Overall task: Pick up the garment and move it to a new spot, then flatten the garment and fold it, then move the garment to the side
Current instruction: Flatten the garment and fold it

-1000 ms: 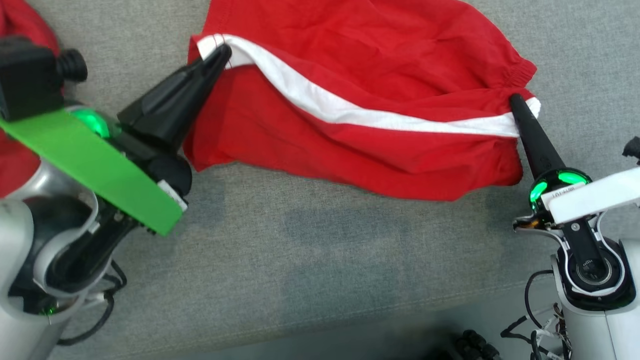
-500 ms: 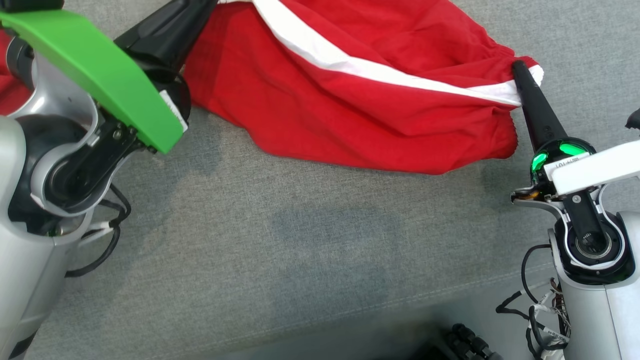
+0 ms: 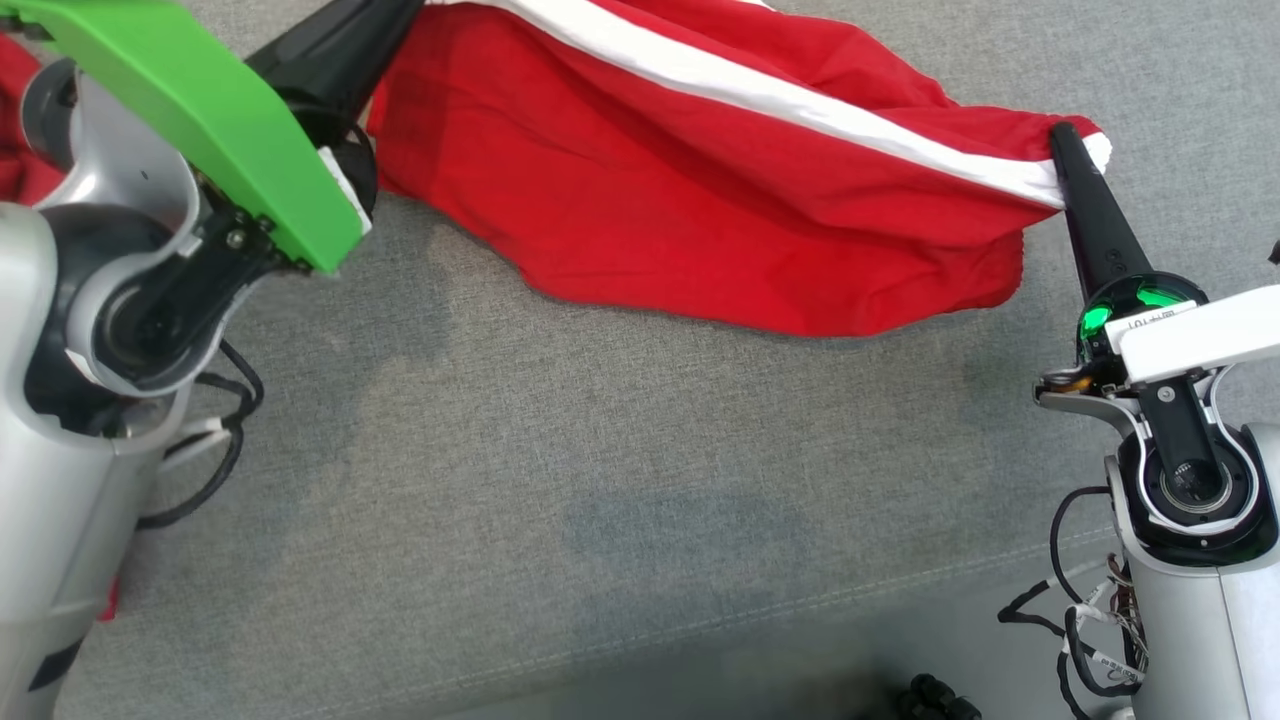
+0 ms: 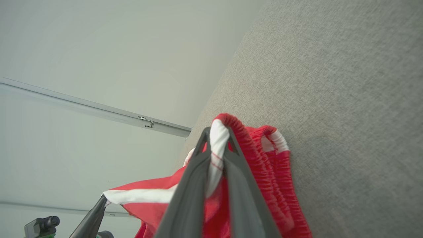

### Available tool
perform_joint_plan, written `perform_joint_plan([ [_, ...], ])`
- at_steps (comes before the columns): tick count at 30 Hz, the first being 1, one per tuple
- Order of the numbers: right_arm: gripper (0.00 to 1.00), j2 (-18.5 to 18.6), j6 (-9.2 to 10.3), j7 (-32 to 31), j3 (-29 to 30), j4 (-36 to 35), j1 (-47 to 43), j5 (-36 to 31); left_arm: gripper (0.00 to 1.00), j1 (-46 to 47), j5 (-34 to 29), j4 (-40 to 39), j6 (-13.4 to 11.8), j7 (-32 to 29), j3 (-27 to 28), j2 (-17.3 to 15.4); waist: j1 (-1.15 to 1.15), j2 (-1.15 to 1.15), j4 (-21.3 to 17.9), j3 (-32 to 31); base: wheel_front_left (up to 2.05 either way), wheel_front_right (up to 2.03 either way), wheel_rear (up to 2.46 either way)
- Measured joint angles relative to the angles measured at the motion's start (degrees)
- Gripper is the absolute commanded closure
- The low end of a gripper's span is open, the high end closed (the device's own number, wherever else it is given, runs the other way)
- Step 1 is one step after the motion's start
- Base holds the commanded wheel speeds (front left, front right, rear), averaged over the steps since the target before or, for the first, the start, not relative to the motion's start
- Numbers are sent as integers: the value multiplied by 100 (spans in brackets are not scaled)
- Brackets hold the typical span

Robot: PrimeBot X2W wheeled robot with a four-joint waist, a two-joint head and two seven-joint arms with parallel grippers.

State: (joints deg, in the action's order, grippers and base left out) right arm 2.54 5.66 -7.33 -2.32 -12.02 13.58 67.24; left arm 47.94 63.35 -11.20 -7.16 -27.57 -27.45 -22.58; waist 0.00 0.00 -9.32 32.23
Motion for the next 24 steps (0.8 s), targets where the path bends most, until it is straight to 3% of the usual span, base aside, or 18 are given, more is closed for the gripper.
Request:
perform_joint_plan([
  [8,100,-2,145,-22,62,272,355,127,100,394,-7,244,0,-171,168,75,0,0,9,178,0,0,0],
  [24,100,8,157,108,-23,806,1260,282,100,766,-130,691,0,-269,147,230,0,0,59,631,0,0,0],
])
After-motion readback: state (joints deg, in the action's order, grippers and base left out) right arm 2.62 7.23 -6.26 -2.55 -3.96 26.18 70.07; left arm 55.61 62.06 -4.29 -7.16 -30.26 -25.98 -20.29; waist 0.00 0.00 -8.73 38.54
